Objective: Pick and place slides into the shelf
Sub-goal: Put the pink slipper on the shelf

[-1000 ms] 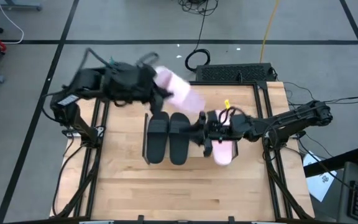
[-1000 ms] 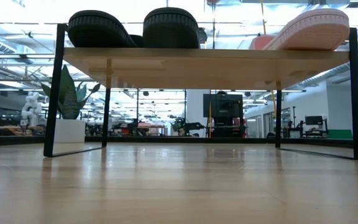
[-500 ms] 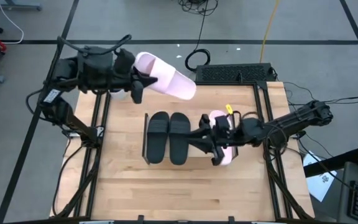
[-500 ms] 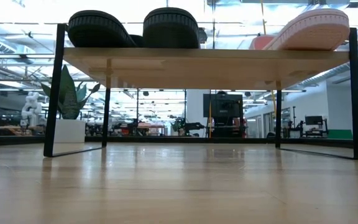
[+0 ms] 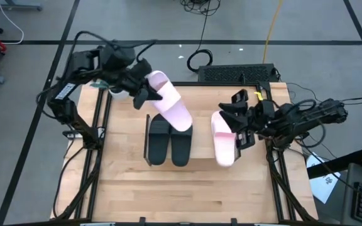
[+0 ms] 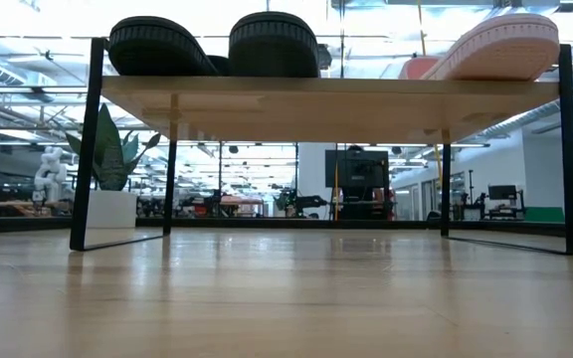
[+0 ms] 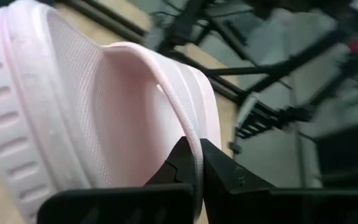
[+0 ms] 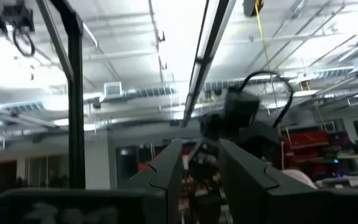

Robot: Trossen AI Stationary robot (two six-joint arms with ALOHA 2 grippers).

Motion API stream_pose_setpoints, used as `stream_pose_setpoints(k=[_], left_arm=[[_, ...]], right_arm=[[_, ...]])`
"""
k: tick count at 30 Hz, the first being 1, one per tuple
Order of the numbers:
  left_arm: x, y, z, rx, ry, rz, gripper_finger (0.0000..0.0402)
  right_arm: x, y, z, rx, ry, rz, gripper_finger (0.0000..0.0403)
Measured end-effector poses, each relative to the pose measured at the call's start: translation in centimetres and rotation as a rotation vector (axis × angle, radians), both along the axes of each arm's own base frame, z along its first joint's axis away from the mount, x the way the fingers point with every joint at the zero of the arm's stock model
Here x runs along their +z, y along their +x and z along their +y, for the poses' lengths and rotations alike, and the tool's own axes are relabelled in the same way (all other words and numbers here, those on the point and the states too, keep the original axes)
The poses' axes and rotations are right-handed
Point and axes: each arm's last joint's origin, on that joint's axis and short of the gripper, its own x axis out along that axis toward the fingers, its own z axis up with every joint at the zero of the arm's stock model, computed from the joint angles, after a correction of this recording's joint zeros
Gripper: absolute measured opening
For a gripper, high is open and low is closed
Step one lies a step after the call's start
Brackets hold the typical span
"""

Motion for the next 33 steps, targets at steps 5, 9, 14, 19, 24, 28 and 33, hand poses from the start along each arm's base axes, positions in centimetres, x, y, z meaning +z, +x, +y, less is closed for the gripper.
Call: stream_pose_setpoints(k=[5, 9, 14, 19, 24, 28, 33], left_arm=[[-0.9, 3.2, 1.9, -0.157, -0.087, -0.08, 0.0], [-2.5, 5.5, 2.6, -0.25, -0.167, -0.065, 0.0], [-5.1, 8.3, 2.7, -0.355, -0.228, 0.002, 0.0], [-7.1, 10.5, 2.6, -0.443, -0.255, 0.02, 0.0], [-8.3, 12.4, 2.6, -0.509, -0.272, -0.013, 0.0], [-9.2, 13.7, 2.9, -0.541, -0.297, -0.036, 0.0], [-11.1, 15.2, 3.2, -0.553, -0.338, 0.004, 0.0]], right_arm=[[-0.1, -0.7, -0.4, -0.027, 0.018, 0.078, 0.0094], [-0.5, -0.7, -0.5, -0.045, 0.037, 0.141, 0.0094], [-0.5, -0.7, -0.5, -0.044, 0.035, 0.151, 0.0093], [0.0, -1.4, -0.7, -0.063, 0.017, 0.127, 0.0093], [1.1, -2.9, -1.2, -0.102, 0.019, 0.049, 0.0093], [1.7, -3.8, -1.5, -0.103, 0.027, 0.018, 0.0093], [1.8, -4.2, -1.7, -0.101, 0.029, 0.018, 0.0093]])
